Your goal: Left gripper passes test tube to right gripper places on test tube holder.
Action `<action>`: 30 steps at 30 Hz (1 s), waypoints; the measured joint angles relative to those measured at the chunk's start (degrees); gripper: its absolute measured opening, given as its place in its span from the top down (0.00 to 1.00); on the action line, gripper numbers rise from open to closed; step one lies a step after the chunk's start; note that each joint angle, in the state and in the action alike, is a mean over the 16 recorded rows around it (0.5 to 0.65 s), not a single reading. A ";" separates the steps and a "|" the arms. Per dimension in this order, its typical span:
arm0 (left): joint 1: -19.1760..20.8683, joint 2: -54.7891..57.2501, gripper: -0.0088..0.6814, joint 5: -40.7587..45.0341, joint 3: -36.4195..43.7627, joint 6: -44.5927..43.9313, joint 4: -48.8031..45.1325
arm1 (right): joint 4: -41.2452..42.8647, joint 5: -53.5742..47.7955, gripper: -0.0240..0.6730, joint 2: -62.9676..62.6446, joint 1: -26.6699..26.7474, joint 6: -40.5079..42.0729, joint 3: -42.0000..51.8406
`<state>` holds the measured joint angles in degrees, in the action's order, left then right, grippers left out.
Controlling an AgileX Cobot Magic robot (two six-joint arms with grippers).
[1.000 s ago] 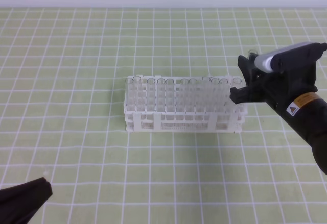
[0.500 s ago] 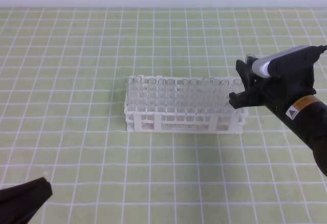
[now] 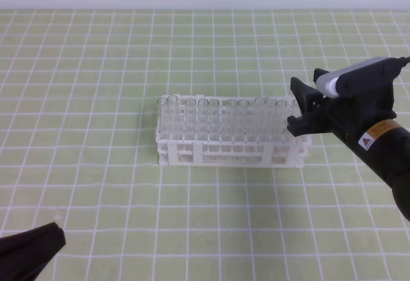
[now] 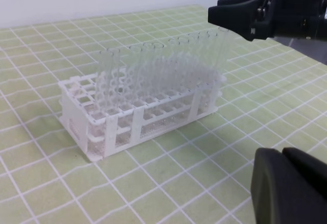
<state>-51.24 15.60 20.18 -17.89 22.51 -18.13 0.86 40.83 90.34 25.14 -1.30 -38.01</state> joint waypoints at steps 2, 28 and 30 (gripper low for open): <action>0.00 0.00 0.99 0.00 0.00 0.00 0.00 | 0.03 -0.42 0.54 -0.86 0.00 0.01 0.02; 0.00 0.06 0.99 -0.19 0.00 -0.02 -0.04 | 6.59 -53.65 0.99 -45.45 -1.78 0.08 0.36; 0.00 0.05 0.99 -0.13 0.00 -0.01 -0.03 | 7.51 -56.23 0.99 -47.26 -2.43 -0.07 0.53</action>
<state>-51.24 15.65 20.05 -17.90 22.50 -18.15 8.37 -15.40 43.08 22.71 -1.37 -37.47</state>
